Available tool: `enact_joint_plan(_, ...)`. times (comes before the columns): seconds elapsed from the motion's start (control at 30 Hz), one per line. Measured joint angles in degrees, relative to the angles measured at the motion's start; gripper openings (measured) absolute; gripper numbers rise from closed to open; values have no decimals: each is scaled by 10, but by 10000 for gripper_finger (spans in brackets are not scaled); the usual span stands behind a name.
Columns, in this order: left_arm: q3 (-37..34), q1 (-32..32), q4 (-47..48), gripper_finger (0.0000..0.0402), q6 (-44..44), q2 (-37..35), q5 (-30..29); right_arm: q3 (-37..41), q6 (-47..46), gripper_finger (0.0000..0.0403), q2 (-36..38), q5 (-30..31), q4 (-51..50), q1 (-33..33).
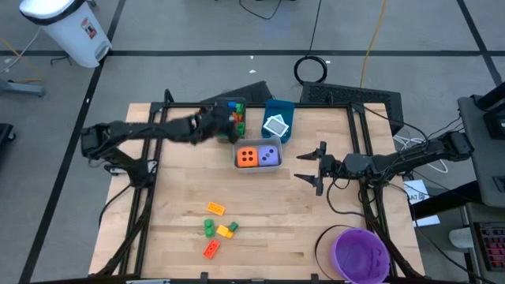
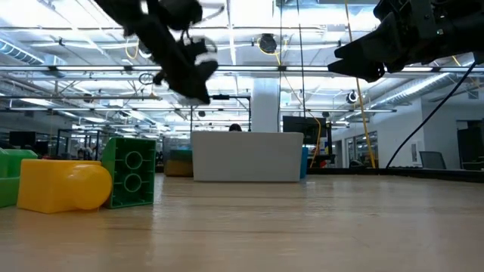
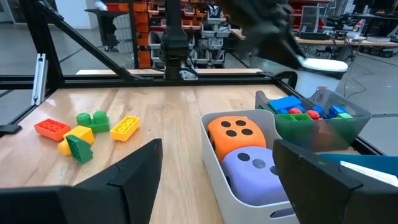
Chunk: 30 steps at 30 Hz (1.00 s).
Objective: Pick & Place Toys
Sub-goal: Put the white game piece into the black bin, then put the dark yellow game piece into the black bin
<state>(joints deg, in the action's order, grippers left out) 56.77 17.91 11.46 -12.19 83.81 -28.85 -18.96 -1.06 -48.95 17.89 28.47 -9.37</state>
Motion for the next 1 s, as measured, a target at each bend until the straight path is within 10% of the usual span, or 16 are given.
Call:
enact_joint_plan(0.23, -1, 140, -49, 137, -32, 56, 141, 0, 3, 279, 0, 1, 0, 0)
enact_joint_plan(0.47, -1, 167, -106, 142, -32, 125, 164, 0, 3, 279, 0, 1, 0, 5)
enact_joint_plan(0.77, -1, 146, -119, 337, -4, 126, 159, 0, 3, 279, 0, 0, 0, 5)
enact_joint_plan(1.0, 0, 105, -43, 395, -1, 18, 203, 0, 2, 279, 0, 0, 0, 4)
